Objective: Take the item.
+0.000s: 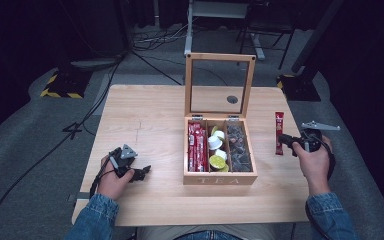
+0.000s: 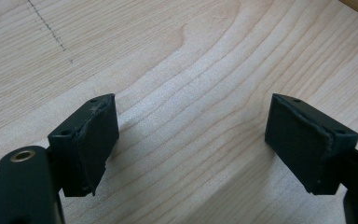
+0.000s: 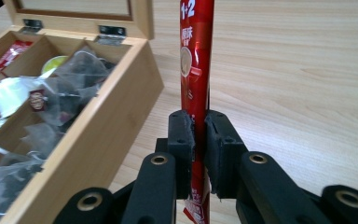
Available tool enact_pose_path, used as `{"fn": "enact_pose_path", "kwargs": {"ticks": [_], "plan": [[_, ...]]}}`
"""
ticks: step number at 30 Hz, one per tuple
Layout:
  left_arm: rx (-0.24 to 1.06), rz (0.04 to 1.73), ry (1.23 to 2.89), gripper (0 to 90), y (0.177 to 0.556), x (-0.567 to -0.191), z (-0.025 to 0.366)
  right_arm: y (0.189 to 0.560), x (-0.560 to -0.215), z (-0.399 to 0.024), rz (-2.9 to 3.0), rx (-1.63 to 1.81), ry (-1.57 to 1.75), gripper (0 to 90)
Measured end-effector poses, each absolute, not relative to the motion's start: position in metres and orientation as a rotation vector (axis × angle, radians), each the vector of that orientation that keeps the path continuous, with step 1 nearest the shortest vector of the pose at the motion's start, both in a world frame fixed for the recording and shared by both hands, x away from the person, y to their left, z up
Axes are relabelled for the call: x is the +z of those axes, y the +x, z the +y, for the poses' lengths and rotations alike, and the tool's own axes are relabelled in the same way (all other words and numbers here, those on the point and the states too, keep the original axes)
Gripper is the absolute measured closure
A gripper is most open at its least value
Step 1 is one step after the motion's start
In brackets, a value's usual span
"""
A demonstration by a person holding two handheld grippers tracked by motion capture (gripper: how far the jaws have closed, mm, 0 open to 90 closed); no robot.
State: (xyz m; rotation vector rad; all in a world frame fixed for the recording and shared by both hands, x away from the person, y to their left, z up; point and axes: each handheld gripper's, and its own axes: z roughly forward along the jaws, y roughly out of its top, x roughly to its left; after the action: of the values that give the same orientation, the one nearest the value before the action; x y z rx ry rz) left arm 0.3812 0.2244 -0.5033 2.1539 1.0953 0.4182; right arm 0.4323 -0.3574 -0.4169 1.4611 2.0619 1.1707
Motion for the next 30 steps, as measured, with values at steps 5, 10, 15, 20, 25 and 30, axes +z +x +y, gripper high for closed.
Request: {"fn": "enact_pose_path", "kwargs": {"ticks": [5,10,15,20,25,30], "plan": [[0.421,1.095,2.152,17.7,0.381,-0.504,0.224,0.430,-0.430,-0.362,2.053,1.161,1.505,81.3],[0.421,1.095,2.153,17.7,0.381,-0.503,0.224,0.432,-0.438,-0.362,2.068,1.122,1.529,81.3],[0.421,1.095,2.152,17.7,0.381,-0.503,0.224,0.433,-0.446,-0.363,2.086,1.093,1.557,81.3],[0.421,1.095,2.152,17.7,0.381,-0.504,0.224,0.433,-0.453,-0.362,2.106,1.063,1.590,81.3],[0.419,1.095,2.155,17.7,0.381,-0.503,0.224,0.432,-0.454,-0.363,2.101,1.071,1.629,81.2],[0.419,1.095,2.155,17.7,0.381,-0.503,0.224,0.433,-0.458,-0.366,2.082,1.081,1.681,81.2]]}}
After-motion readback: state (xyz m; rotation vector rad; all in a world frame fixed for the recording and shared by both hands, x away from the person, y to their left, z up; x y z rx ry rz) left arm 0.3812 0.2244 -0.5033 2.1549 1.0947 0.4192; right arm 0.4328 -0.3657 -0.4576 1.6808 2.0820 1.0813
